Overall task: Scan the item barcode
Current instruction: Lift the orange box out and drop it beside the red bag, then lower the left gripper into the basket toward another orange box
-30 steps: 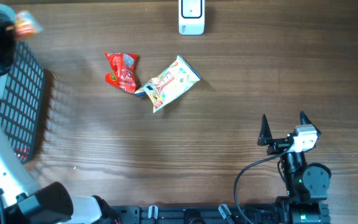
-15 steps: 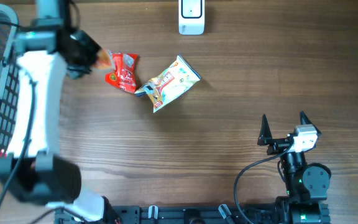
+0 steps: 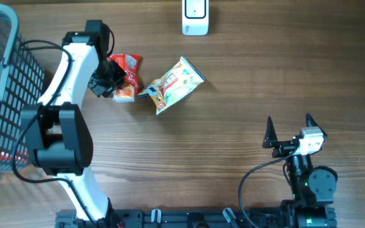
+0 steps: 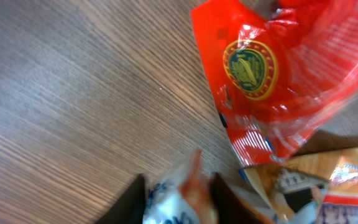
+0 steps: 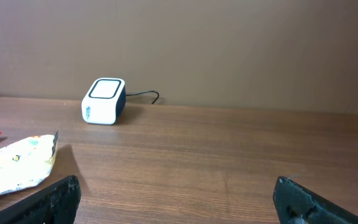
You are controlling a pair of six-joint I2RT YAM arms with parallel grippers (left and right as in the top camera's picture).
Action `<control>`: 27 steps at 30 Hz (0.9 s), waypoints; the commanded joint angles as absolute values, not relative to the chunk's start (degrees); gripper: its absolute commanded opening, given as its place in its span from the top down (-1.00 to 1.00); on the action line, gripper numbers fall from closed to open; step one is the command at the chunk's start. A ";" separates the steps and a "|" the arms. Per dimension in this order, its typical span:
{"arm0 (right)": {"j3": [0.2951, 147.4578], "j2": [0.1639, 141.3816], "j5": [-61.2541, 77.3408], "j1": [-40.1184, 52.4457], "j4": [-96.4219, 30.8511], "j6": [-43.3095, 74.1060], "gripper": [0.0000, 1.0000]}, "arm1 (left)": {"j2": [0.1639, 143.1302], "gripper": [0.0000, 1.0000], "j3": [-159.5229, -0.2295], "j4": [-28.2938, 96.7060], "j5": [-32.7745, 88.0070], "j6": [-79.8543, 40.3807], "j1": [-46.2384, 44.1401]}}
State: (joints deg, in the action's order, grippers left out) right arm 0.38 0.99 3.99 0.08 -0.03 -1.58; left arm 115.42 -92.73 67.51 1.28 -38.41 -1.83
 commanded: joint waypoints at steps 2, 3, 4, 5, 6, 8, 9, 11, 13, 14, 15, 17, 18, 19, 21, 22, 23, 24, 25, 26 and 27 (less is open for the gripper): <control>0.30 0.58 3.18 0.32 0.08 -1.10 -1.00 | 116.09 -0.61 -92.51 67.42 0.32 -38.09 -1.87; 0.30 0.58 3.18 0.32 0.08 -1.13 -0.99 | 116.09 -0.73 -92.51 67.46 0.34 -38.04 -1.85; 0.30 0.58 3.18 0.32 0.08 -1.10 -0.99 | 116.07 -0.91 -92.53 67.53 0.36 -37.67 -1.78; 0.30 0.58 3.18 0.32 0.08 -1.13 -1.00 | 115.87 -1.00 -92.53 67.70 0.34 -37.67 -1.69; 0.30 0.58 3.18 0.32 0.05 -1.13 -0.99 | 115.72 -1.00 -92.60 67.85 0.36 -37.67 -1.61; 0.30 0.58 3.18 0.32 0.08 -1.10 -0.99 | 114.69 -1.00 -93.17 68.49 0.36 -37.67 -1.15; 0.30 0.58 3.18 0.32 0.08 -1.13 -1.00 | 114.06 -1.00 -93.73 68.79 0.36 -37.67 -0.84; 0.30 0.60 3.18 0.32 0.08 -1.13 -0.99 | 112.60 -1.00 -95.42 69.78 0.36 -37.67 -0.12; 0.30 0.58 3.18 0.32 0.08 -1.10 -0.99 | 110.61 -1.00 -98.56 71.44 0.36 -37.67 0.93; 0.30 0.58 3.18 0.32 0.08 -1.10 -1.00 | 109.38 -1.00 -100.44 72.14 0.36 -37.67 1.61; 0.30 0.58 3.18 0.32 0.08 -1.13 -0.99 | 108.07 -1.00 -102.59 72.82 0.36 -37.67 2.37; 0.30 0.58 3.18 0.32 0.05 -1.13 -1.00 | 104.90 -1.00 -107.31 73.25 0.36 -37.69 4.32; 0.30 0.58 3.18 0.32 0.08 -1.13 -0.99 | 103.35 -1.00 -109.30 72.95 0.36 -37.69 5.32; 0.30 0.58 3.18 0.32 0.08 -1.13 -1.00 | 101.82 -1.00 -111.04 72.53 0.34 -37.69 6.42; 0.30 0.58 3.18 0.32 0.08 -1.13 -0.99 | 98.13 -1.00 -114.24 70.32 0.34 -37.71 9.56; 0.30 0.58 3.18 0.32 0.08 -1.10 -0.99 | 96.68 -1.00 -114.93 68.99 0.36 -37.69 10.98; 0.30 0.58 3.18 0.32 0.08 -1.13 -0.99 | 95.02 -1.00 -115.37 67.09 0.36 -37.71 12.78; 0.30 0.58 3.18 0.32 0.08 -1.13 -1.00 | 93.73 -1.00 -115.42 65.23 0.36 -37.69 14.33; 0.30 0.58 3.18 0.32 0.08 -1.10 -1.00 | 92.82 -0.99 -115.44 63.94 0.36 -37.71 15.51; 0.30 0.58 3.18 0.32 0.08 -1.13 -1.00 | 91.70 -0.99 -115.42 62.50 0.34 -37.71 17.12; 0.30 0.58 3.18 0.32 0.08 -1.13 -0.99 | 90.76 -1.00 -115.42 61.36 0.34 -37.71 18.79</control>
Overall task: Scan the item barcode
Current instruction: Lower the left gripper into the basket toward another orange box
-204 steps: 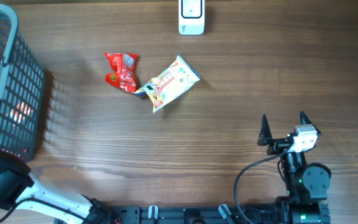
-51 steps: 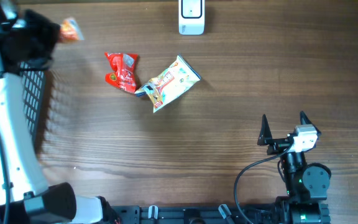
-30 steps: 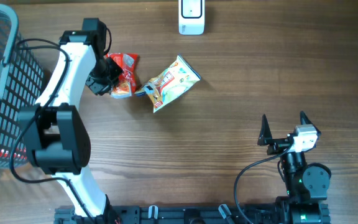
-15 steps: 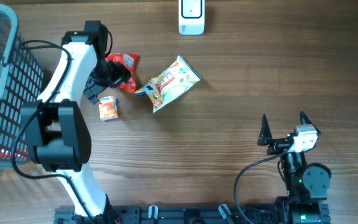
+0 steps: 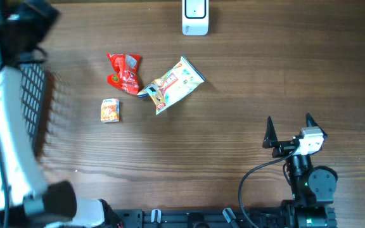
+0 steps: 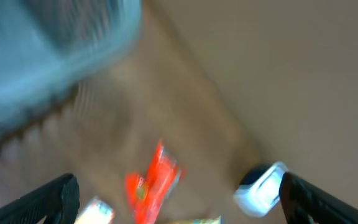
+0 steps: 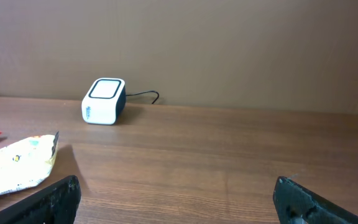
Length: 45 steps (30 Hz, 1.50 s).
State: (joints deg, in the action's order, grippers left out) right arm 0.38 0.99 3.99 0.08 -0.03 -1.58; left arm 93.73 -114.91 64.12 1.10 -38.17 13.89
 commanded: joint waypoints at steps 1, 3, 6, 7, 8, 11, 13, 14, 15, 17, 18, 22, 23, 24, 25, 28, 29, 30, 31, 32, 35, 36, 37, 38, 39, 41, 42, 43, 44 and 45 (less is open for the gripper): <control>0.30 0.58 3.18 0.32 0.08 -1.10 -1.00 | 90.06 -0.99 -115.44 60.58 0.32 -37.71 20.40; 0.30 0.58 3.18 0.32 0.08 -1.10 -1.00 | 89.23 -1.00 -115.42 59.70 -0.38 -37.71 23.83; 0.30 0.58 3.18 0.32 0.08 -1.13 -0.99 | 89.47 -1.00 -115.42 59.55 -6.74 -37.74 28.47; 0.30 0.58 3.18 0.32 0.08 -1.13 -0.99 | 89.97 -1.00 -115.42 59.55 -9.45 -37.76 29.91; 0.30 0.60 3.18 0.32 0.08 -1.10 -0.99 | 90.72 -1.00 -115.42 59.57 -11.81 -37.78 31.81; 0.30 0.58 3.18 0.32 0.08 -1.13 -0.99 | 93.45 -1.00 -115.42 59.75 -12.91 -38.35 35.99; 0.30 0.58 3.18 0.32 0.08 -1.10 -0.99 | 96.42 -1.00 -115.42 59.77 -12.93 -39.27 38.28; 0.30 0.58 3.18 0.32 0.08 -1.13 -0.99 | 97.89 -1.00 -115.42 59.75 -12.91 -39.29 38.96; 0.30 0.58 3.18 0.32 0.08 -1.13 -0.99 | 99.46 -0.99 -115.42 59.72 -12.91 -39.44 39.46; 0.30 0.58 3.18 0.32 0.08 -1.13 -0.99 | 102.59 -0.99 -115.42 59.61 -12.64 -39.44 39.97; 0.30 0.58 3.18 0.32 0.05 -1.10 -0.99 | 104.20 -1.00 -115.42 59.44 -12.05 -39.44 39.99; 0.30 0.58 3.18 0.32 0.08 -1.13 -0.99 | 110.30 -1.00 -115.42 57.98 -10.31 -39.44 39.99; 0.30 0.58 3.18 0.32 0.08 -1.10 -1.00 | 111.61 -1.00 -115.42 57.58 -10.33 -39.42 39.99; 0.30 0.58 3.18 0.32 0.05 -1.13 -0.99 | 113.06 -0.99 -115.42 57.12 -10.33 -39.42 39.99; 0.30 0.58 3.18 0.32 0.05 -1.13 -0.99 | 114.13 -1.00 -115.42 56.75 -10.37 -39.42 39.99; 0.30 0.58 3.18 0.32 0.08 -1.10 -1.00 | 116.84 -1.00 -115.42 55.18 -10.35 -39.42 39.99; 0.30 0.58 3.18 0.32 0.08 -1.13 -0.99 | 117.43 -0.99 -115.42 54.70 -10.39 -39.42 39.99; 0.30 0.58 3.18 0.32 0.08 -1.13 -0.99 | 118.43 -1.00 -115.42 54.00 -10.61 -39.44 40.03; 0.30 0.58 3.18 0.32 0.08 -1.13 -0.99 | 119.13 -1.00 -115.42 53.34 -10.61 -39.44 40.03; 0.30 0.58 3.18 0.32 0.08 -1.13 -1.00 | 120.33 -1.00 -115.42 51.90 -10.59 -39.44 40.03; 0.30 0.58 3.18 0.32 0.08 -1.13 -0.99 | 122.06 -0.98 -115.39 50.50 -10.59 -39.44 40.03; 0.30 0.58 3.18 0.32 0.08 -1.10 -0.99 | 122.78 -0.97 -115.39 50.22 -10.63 -39.42 40.03; 0.30 0.58 3.18 0.32 0.08 -1.10 -0.99 | 123.46 -0.97 -115.39 49.84 -10.61 -39.42 40.10; 0.30 0.58 3.18 0.32 0.08 -1.13 -0.99 | 124.36 -0.97 -115.39 49.41 -10.61 -39.42 40.10; 0.30 0.58 3.18 0.32 0.08 -1.13 -0.99 | 125.12 -0.97 -115.39 49.15 -10.81 -39.42 40.10; 0.30 0.58 3.18 0.32 0.05 -1.10 -1.00 | 126.58 -0.97 -115.39 48.86 -11.70 -39.42 40.10; 0.30 0.58 3.18 0.32 0.08 -1.13 -0.99 | 127.11 -0.96 -115.39 48.75 -11.88 -39.42 40.10; 0.30 0.58 3.18 0.32 0.08 -1.10 -0.99 | 127.70 -0.96 -115.39 48.56 -11.99 -39.42 40.10; 0.30 0.58 3.18 0.32 0.05 -1.10 -1.00 | 128.33 -0.94 -115.39 48.31 -12.10 -39.42 40.10; 0.30 0.58 3.18 0.32 0.08 -1.10 -0.99 | 128.81 -0.93 -115.39 48.07 -12.10 -39.44 40.16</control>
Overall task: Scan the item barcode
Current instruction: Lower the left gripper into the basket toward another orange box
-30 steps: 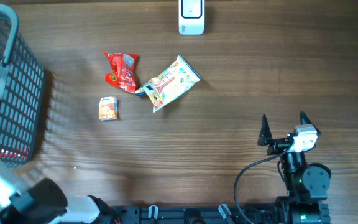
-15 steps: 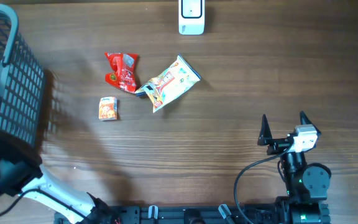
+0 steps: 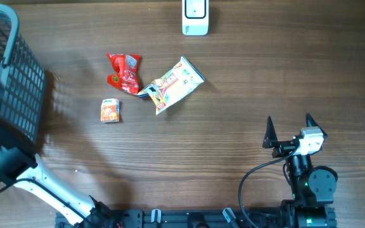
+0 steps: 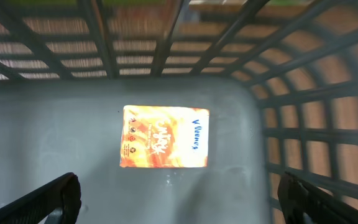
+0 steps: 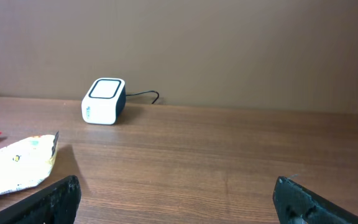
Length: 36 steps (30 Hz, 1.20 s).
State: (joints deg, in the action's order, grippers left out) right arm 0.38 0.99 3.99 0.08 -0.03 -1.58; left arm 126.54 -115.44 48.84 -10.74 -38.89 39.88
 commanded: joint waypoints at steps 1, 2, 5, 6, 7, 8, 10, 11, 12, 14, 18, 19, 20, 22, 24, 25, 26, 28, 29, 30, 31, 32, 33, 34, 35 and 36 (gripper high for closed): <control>0.30 0.58 3.18 0.32 0.08 -1.10 -0.99 | 129.34 -0.92 -115.39 47.66 -12.08 -39.44 40.14; 0.30 0.58 3.18 0.32 0.08 -1.13 -0.99 | 129.91 -0.91 -115.39 47.33 -12.32 -39.44 40.16; 0.30 0.58 3.18 0.32 0.08 -1.13 -1.00 | 131.09 -0.90 -115.39 46.59 -12.51 -39.44 40.21; 0.30 0.58 3.18 0.32 0.08 -1.15 -1.00 | 131.66 -0.90 -115.39 46.00 -12.56 -39.44 40.25; 0.30 0.58 3.18 0.32 0.08 -1.13 -0.99 | 132.03 -0.90 -115.39 45.63 -12.51 -39.44 40.29; 0.30 0.58 3.18 0.32 0.05 -1.13 -1.00 | 132.38 -0.90 -115.39 45.34 -12.53 -39.44 40.32; 0.30 0.58 3.18 0.32 0.05 -1.13 -1.00 | 133.29 -0.88 -115.39 45.15 -12.53 -39.44 40.32; 0.30 0.58 3.18 0.32 0.08 -1.10 -0.99 | 133.93 -0.88 -115.39 45.01 -12.53 -39.44 40.29; 0.30 0.58 3.18 0.32 0.08 -1.10 -0.99 | 134.41 -0.88 -115.39 44.99 -12.53 -39.44 40.29; 0.30 0.58 3.20 0.32 0.05 -1.10 -0.99 | 135.50 -0.89 -115.39 44.91 -12.53 -39.44 40.32; 0.30 0.58 3.18 0.32 0.08 -1.13 -1.00 | 136.79 -0.89 -115.37 43.86 -12.53 -39.42 40.32; 0.30 0.58 3.18 0.32 0.08 -1.13 -1.00 | 136.90 -0.90 -115.37 43.48 -12.51 -39.42 40.32; 0.30 0.58 3.18 0.32 0.08 -1.13 -0.99 | 136.92 -0.89 -115.37 43.18 -12.53 -39.44 40.32; 0.30 0.58 3.18 0.32 0.08 -1.13 -0.99 | 136.92 -0.90 -115.37 42.44 -12.53 -39.42 40.32; 0.30 0.58 3.18 0.32 0.05 -1.13 -0.99 | 136.92 -0.90 -115.37 41.71 -12.53 -39.42 40.32; 0.30 0.58 3.18 0.32 0.08 -1.13 -1.00 | 136.94 -0.89 -115.37 41.54 -12.53 -39.42 40.32; 0.30 0.58 3.18 0.32 0.05 -1.13 -1.00 | 136.97 -0.86 -115.35 41.34 -12.53 -39.44 40.32; 0.30 0.58 3.18 0.32 0.05 -1.13 -0.99 | 137.32 -0.79 -115.35 41.08 -12.53 -39.42 40.32; 0.30 0.58 3.18 0.32 0.05 -1.13 -1.00 | 137.64 -0.78 -115.35 40.88 -12.58 -39.42 40.36; 0.30 0.58 3.18 0.32 0.08 -1.10 -1.00 | 138.15 -0.74 -115.35 40.88 -12.64 -39.42 40.38; 0.30 0.58 3.18 0.32 0.08 -1.13 -0.99 | 138.58 -0.72 -115.35 40.88 -12.75 -39.42 40.40; 0.30 0.58 3.18 0.32 0.05 -1.10 -0.99 | 138.89 -0.70 -115.35 40.93 -12.84 -39.42 40.45; 0.30 0.58 3.20 0.32 0.08 -1.13 -0.99 | 139.33 -0.66 -115.35 40.93 -12.99 -39.42 40.47; 0.30 0.58 3.18 0.32 0.08 -1.13 -1.00 | 139.55 -0.62 -115.35 40.93 -13.06 -39.42 40.53; 0.30 0.58 3.18 0.32 0.08 -1.13 -0.99 | 139.63 -0.55 -115.35 40.93 -13.17 -39.42 40.64; 0.30 0.58 3.18 0.32 0.05 -1.13 -1.00 | 139.63 -0.41 -115.35 40.88 -13.15 -39.42 40.66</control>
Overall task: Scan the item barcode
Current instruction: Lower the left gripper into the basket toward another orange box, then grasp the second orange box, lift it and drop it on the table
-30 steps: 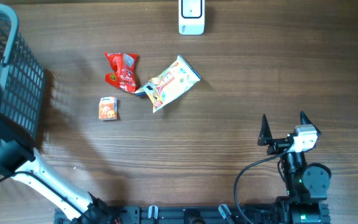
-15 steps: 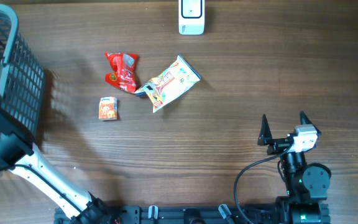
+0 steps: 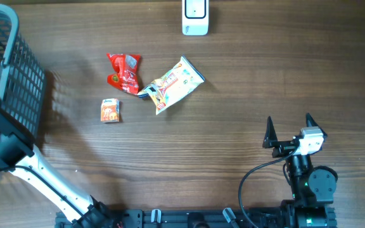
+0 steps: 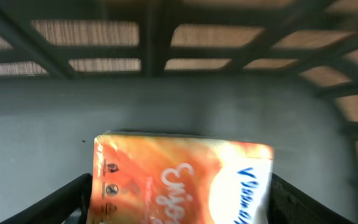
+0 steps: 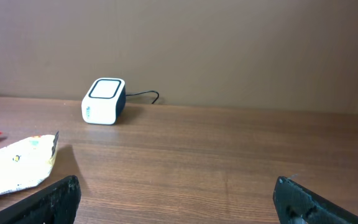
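Note:
An orange and white tissue pack (image 4: 179,180) lies flat on the grey floor of the dark mesh basket (image 3: 19,76). My left gripper (image 4: 179,208) is open low over it, one finger (image 4: 73,199) at each side of the pack; whether they touch it I cannot tell. In the overhead view only the left arm (image 3: 5,149) shows, reaching into the basket at the table's left edge. The white scanner (image 3: 195,17) stands at the far middle edge. My right gripper (image 3: 290,130) rests open at the near right, nothing between its fingers (image 5: 55,199).
On the table lie a red packet (image 3: 124,73), a small orange pack (image 3: 110,110) and a yellow-white snack bag (image 3: 173,84), all left of centre. The scanner (image 5: 103,101) and that snack bag (image 5: 14,165) also show in the right wrist view.
My left gripper has come down closer to the orange pack in the basket, which now fills the space between the open fingers. The right arm and the table items have not moved.
My left gripper was first on the table beside the red packet, shut on a small orange pack. Then that pack lay alone on the table and the gripper was open near the basket. Then it was open above a pack inside the basket, and now low around it.

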You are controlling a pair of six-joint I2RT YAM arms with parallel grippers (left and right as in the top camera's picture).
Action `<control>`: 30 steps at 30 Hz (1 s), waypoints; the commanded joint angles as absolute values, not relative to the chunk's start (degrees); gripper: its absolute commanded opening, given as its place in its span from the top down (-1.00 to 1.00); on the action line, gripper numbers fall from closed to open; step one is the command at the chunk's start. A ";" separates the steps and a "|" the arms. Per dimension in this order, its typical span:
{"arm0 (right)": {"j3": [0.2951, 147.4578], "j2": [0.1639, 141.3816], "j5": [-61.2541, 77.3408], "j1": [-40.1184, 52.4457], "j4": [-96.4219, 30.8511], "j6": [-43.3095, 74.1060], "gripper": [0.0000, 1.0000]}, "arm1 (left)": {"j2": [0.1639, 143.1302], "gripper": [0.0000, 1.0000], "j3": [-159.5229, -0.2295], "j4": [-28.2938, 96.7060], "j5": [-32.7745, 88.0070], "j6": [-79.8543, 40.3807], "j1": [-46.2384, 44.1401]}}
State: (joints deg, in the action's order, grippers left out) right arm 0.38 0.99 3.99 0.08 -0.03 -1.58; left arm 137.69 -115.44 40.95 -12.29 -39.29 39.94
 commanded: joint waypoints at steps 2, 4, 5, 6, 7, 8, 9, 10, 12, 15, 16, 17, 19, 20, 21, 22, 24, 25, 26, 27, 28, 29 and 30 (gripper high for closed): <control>0.30 0.58 3.18 0.32 0.05 -1.13 -0.99 | 139.63 -0.12 -115.35 40.69 -13.15 -39.42 40.82; 0.30 0.58 3.18 0.32 0.08 -1.13 -1.00 | 139.63 0.18 -115.35 40.73 -13.15 -39.42 41.01; 0.30 0.58 3.18 0.32 0.05 -1.10 -1.00 | 139.63 0.42 -115.35 40.93 -13.15 -39.42 41.12; 0.30 0.58 3.18 0.32 0.08 -1.10 -1.00 | 139.63 0.60 -115.35 40.99 -13.13 -39.42 41.17; 0.30 0.58 3.18 0.32 0.08 -1.10 -0.99 | 139.61 0.73 -115.35 41.17 -13.15 -39.40 41.21; 0.30 0.58 3.18 0.32 0.08 -1.13 -0.99 | 139.61 0.82 -115.35 41.36 -13.15 -39.40 41.21; 0.30 0.58 3.18 0.32 0.08 -1.10 -0.99 | 139.61 0.91 -115.35 41.58 -13.13 -39.40 41.23; 0.30 0.58 3.18 0.32 0.08 -1.13 -0.99 | 139.59 0.92 -115.35 42.00 -13.13 -39.40 41.21; 0.30 0.58 3.18 0.32 0.08 -1.10 -0.99 | 139.28 0.92 -115.37 43.22 -13.10 -39.40 41.21; 0.30 0.58 3.18 0.32 0.05 -1.10 -0.99 | 138.17 0.92 -115.37 45.17 -12.88 -39.42 41.21; 0.30 0.58 3.18 0.32 0.08 -1.10 -0.99 | 137.69 0.92 -115.37 45.76 -12.80 -39.42 41.21; 0.30 0.58 3.18 0.32 0.08 -1.10 -0.99 | 136.75 0.92 -115.37 46.59 -12.36 -39.42 41.21; 0.30 0.58 3.18 0.32 0.08 -1.13 -0.99 | 133.82 0.92 -115.37 48.07 -9.80 -39.42 41.21; 0.30 0.58 3.18 0.32 0.05 -1.13 -0.99 | 132.84 0.92 -115.37 48.42 -8.82 -39.42 41.21; 0.30 0.58 3.18 0.32 0.08 -1.10 -0.99 | 131.00 0.92 -115.37 48.97 -7.16 -39.42 41.21; 0.30 0.58 3.18 0.32 0.08 -1.10 -0.99 | 129.47 0.92 -115.37 49.21 -5.85 -39.42 41.21; 0.30 0.58 3.18 0.32 0.05 -1.13 -0.99 | 126.41 0.92 -115.37 49.60 -2.83 -39.42 41.21; 0.30 0.58 3.18 0.32 0.08 -1.13 -1.00 | 124.79 0.92 -115.37 49.65 -1.32 -39.42 41.21; 0.30 0.58 3.18 0.32 0.05 -1.13 -1.00 | 123.17 0.92 -115.37 49.78 -0.10 -39.42 41.21; 0.30 0.58 3.18 0.32 0.08 -1.13 -1.00 | 121.64 0.92 -115.37 49.87 0.97 -39.42 41.21; 0.30 0.58 3.18 0.32 0.08 -1.13 -0.99 | 120.16 0.92 -115.37 50.00 2.02 -39.42 41.21; 0.30 0.58 3.18 0.32 0.05 -1.10 -0.99 | 118.61 0.92 -115.37 50.04 2.94 -39.42 41.21; 0.30 0.58 3.18 0.32 0.08 -1.13 -0.99 | 116.75 0.92 -115.37 50.09 4.03 -39.42 41.21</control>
